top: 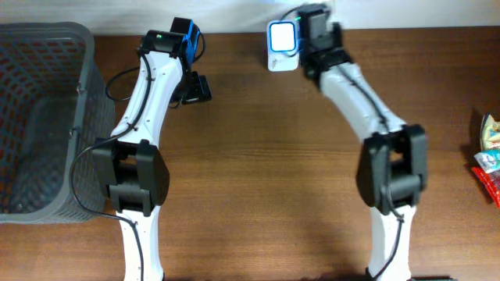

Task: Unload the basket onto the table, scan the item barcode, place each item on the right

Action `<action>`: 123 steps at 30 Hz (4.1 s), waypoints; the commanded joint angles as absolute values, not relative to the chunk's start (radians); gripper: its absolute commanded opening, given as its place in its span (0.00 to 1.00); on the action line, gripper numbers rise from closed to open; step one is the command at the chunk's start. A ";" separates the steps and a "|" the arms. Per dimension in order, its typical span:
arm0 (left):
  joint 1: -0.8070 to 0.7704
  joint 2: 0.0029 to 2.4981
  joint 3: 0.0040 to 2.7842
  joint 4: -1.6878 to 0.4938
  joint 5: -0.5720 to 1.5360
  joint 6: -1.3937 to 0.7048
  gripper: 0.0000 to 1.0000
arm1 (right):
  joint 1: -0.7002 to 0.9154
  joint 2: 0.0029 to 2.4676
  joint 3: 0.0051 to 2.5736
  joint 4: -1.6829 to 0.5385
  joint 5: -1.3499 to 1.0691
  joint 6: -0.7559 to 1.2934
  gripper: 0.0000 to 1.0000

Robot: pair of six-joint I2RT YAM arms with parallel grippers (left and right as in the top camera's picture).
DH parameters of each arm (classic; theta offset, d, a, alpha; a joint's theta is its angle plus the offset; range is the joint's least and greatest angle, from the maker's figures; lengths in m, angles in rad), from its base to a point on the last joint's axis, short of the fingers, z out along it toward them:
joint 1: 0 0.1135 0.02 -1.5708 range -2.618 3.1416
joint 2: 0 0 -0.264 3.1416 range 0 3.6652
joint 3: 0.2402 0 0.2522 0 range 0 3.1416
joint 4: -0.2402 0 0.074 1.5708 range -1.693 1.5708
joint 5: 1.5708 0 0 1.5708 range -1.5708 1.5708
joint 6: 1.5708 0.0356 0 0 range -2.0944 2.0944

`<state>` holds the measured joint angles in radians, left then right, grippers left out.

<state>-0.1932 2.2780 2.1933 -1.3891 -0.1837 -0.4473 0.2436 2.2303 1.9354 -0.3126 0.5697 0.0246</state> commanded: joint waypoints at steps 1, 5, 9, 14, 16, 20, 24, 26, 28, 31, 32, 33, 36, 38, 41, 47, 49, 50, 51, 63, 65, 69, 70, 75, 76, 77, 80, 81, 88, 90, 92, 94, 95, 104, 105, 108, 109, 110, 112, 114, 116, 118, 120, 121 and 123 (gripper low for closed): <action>-0.187 2.278 2.192 -1.389 -0.180 -0.459 0.99 | 0.062 2.105 1.956 -0.509 0.640 0.233 0.04; -0.187 2.278 2.192 -1.389 -0.180 -0.459 0.99 | -0.195 2.107 1.951 -0.792 0.635 0.339 0.04; -0.187 2.278 2.192 -1.389 -0.180 -0.459 0.99 | -0.416 2.113 1.951 -0.883 0.387 0.383 0.04; -0.187 2.278 2.192 -1.390 -0.180 -0.459 0.99 | -0.559 2.133 1.937 -0.920 0.325 0.383 0.17; -0.187 2.278 2.192 -1.390 -0.180 -0.459 0.99 | -0.567 2.133 1.937 -0.929 0.325 0.383 0.46; -0.187 2.278 2.192 -1.390 -0.180 -0.459 0.99 | -0.572 2.103 1.950 -0.974 0.325 0.383 0.89; -0.187 2.278 2.192 -1.390 -0.180 -0.459 0.99 | -0.572 1.884 1.950 -1.048 0.302 0.495 0.99; -0.187 2.278 2.192 -1.389 -0.180 -0.459 0.99 | -0.567 1.781 1.949 -1.103 0.228 0.514 0.99; -0.187 2.278 2.192 -1.390 -0.180 -0.459 0.99 | -0.536 1.681 1.944 -1.188 0.220 0.485 0.99; -0.187 2.278 2.192 -1.389 -0.180 -0.459 0.99 | -0.430 1.533 1.897 -1.291 0.221 0.422 0.99; -0.187 2.278 2.192 -1.389 -0.180 -0.459 0.99 | -0.385 1.478 1.880 -1.338 0.220 0.424 0.99; -0.187 2.278 2.192 -1.389 -0.180 -0.459 0.99 | -0.350 1.443 1.870 -1.366 0.216 0.427 0.99; -0.187 2.278 2.192 -1.389 -0.180 -0.459 0.99 | -0.222 1.372 1.862 -1.535 0.183 0.450 0.98; -0.187 2.278 2.192 -1.390 -0.180 -0.459 0.99 | -0.178 1.370 1.862 -1.594 0.121 0.450 0.98; -0.187 2.278 2.192 -1.390 -0.180 -0.459 0.99 | -0.168 1.392 1.862 -1.594 0.111 0.450 0.98; -0.187 2.278 2.192 -1.389 -0.180 -0.459 0.99 | -0.170 1.414 1.862 -1.627 0.099 0.445 0.98; -0.187 2.278 2.192 -1.389 -0.180 -0.459 0.99 | -0.170 1.414 1.862 -1.682 0.110 0.442 0.98; -0.187 2.278 2.192 -1.389 -0.180 -0.459 0.99 | -0.170 1.414 1.862 -1.696 0.113 0.442 0.98; -0.187 2.278 2.192 -1.390 -0.180 -0.459 0.99 | -0.170 1.414 1.861 -1.699 0.111 0.442 0.98; -0.187 2.278 2.192 -1.389 -0.180 -0.459 0.99 | -0.168 1.139 1.861 -1.699 0.060 0.347 0.98; -0.187 2.278 2.192 -1.389 -0.180 -0.459 0.99 | -0.168 1.065 1.861 -1.699 0.064 0.347 0.98; -0.187 2.278 2.192 -1.389 -0.180 -0.459 0.99 | -0.168 0.878 1.729 -1.618 0.075 0.347 0.98; -0.187 2.278 2.192 -1.390 -0.180 -0.459 0.99 | -0.168 0.801 1.637 -1.552 0.075 0.347 0.98; -0.187 2.278 2.192 -1.390 -0.180 -0.459 0.99 | -0.122 0.406 1.072 -1.160 0.056 0.348 0.98; -0.187 2.278 2.192 -1.389 -0.180 -0.459 0.99 | -0.088 0.330 0.973 -1.078 0.056 0.347 0.99; -0.187 2.278 2.192 -1.390 -0.180 -0.459 0.99 | -0.058 0.250 0.873 -0.992 0.056 0.347 0.98; -0.187 2.278 2.192 -1.389 -0.180 -0.459 0.99 | -0.046 0.120 0.676 -0.807 0.057 0.343 0.98; -0.187 2.278 2.192 -1.390 -0.180 -0.459 0.99 | -0.046 0.103 0.619 -0.748 0.056 0.329 0.98; -0.187 2.278 2.192 -1.390 -0.180 -0.459 0.99 | -0.011 0.004 0.341 -0.472 0.059 0.263 0.98; -0.187 2.278 2.192 -1.389 -0.180 -0.459 0.99 | -0.012 0.004 0.333 -0.449 0.057 0.219 0.98; -0.187 2.278 2.192 -1.389 -0.180 -0.459 0.99 | -0.012 0.004 0.284 -0.337 0.060 0.186 0.98; -0.187 2.278 2.192 -1.390 -0.180 -0.459 0.99 | -0.012 0.004 0.236 -0.268 0.060 0.187 0.98; -0.187 2.278 2.192 -1.390 -0.180 -0.459 0.99 | -0.012 0.004 0.208 -0.230 0.060 0.187 0.98; -0.187 2.278 2.192 -1.389 -0.180 -0.459 0.99 | -0.012 0.003 0.006 0.010 0.015 0.186 0.99; -0.187 2.278 2.192 -1.390 -0.180 -0.459 0.99 | -0.012 0.003 0.006 -0.006 0.014 0.167 0.98; -0.187 2.278 2.192 -1.389 -0.180 -0.459 0.99 | -0.012 0.003 0.006 -0.083 0.009 0.165 0.98; -0.187 2.278 2.192 -1.389 -0.180 -0.459 0.99 | -0.012 0.003 0.006 -0.083 0.010 0.165 0.98; -0.187 2.278 2.192 -1.389 -0.180 -0.459 0.99 | -0.012 0.003 0.006 -0.082 0.010 0.165 0.99; -0.187 2.278 2.192 -1.389 -0.180 -0.459 0.99 | -0.012 0.004 0.006 -0.082 0.011 0.165 0.98; -0.187 2.278 2.192 -1.389 -0.180 -0.459 0.99 | -0.012 0.004 0.006 -0.082 0.011 0.165 0.98; -0.187 2.278 2.192 -1.389 -0.180 -0.459 0.99 | -0.012 0.004 0.006 -0.082 0.011 0.165 0.98; -0.187 2.278 2.192 -1.390 -0.180 -0.459 0.99 | -0.012 0.004 0.006 -0.082 0.011 0.165 0.98; -0.187 2.278 2.192 -1.389 -0.180 -0.459 0.99 | -0.012 0.004 0.006 -0.082 0.011 0.165 0.98; -0.187 2.278 2.192 -1.390 -0.180 -0.459 0.99 | -0.012 0.004 0.006 -0.082 0.011 0.165 0.98; -0.187 2.278 2.192 -1.389 -0.180 -0.459 0.99 | -0.012 0.004 0.006 -0.082 0.011 0.165 0.98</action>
